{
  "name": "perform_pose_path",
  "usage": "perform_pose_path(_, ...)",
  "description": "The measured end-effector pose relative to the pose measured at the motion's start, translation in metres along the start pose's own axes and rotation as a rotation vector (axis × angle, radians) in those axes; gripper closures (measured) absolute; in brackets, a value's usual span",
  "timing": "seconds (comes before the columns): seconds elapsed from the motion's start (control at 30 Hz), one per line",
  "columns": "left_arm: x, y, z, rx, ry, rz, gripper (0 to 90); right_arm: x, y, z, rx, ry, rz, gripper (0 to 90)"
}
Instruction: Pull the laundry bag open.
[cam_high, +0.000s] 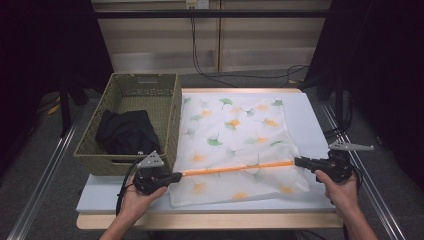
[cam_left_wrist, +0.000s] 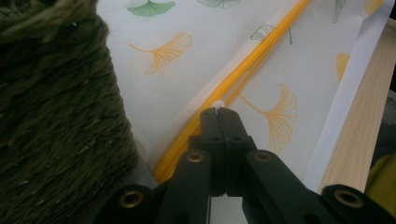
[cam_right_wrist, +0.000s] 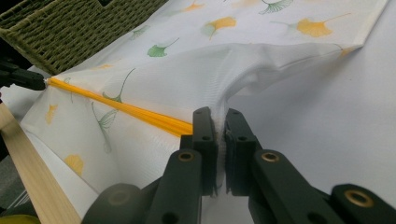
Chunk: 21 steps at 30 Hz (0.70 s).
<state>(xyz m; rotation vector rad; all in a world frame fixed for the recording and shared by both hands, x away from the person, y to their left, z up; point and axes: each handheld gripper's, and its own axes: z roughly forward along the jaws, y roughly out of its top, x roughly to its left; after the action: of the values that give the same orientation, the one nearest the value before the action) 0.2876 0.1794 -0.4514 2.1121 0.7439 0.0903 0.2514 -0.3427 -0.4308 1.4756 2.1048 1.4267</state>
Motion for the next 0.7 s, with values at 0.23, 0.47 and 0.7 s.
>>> perform_pose_path(0.23, 0.004, -0.007, -0.003, 0.019, 0.023, -0.007, 90.0, -0.001, 0.001, -0.002, -0.004, -0.003, -0.007, 85.5)
perform_pose_path(0.47, 0.005, -0.008, -0.006, 0.031, 0.033, -0.003, 90.0, 0.000, 0.002, -0.002, 0.002, -0.002, -0.008, 85.5)
perform_pose_path(0.7, 0.008, -0.011, -0.008, 0.020, 0.030, -0.016, 90.0, 0.001, 0.002, -0.001, 0.011, -0.002, -0.008, 85.6)
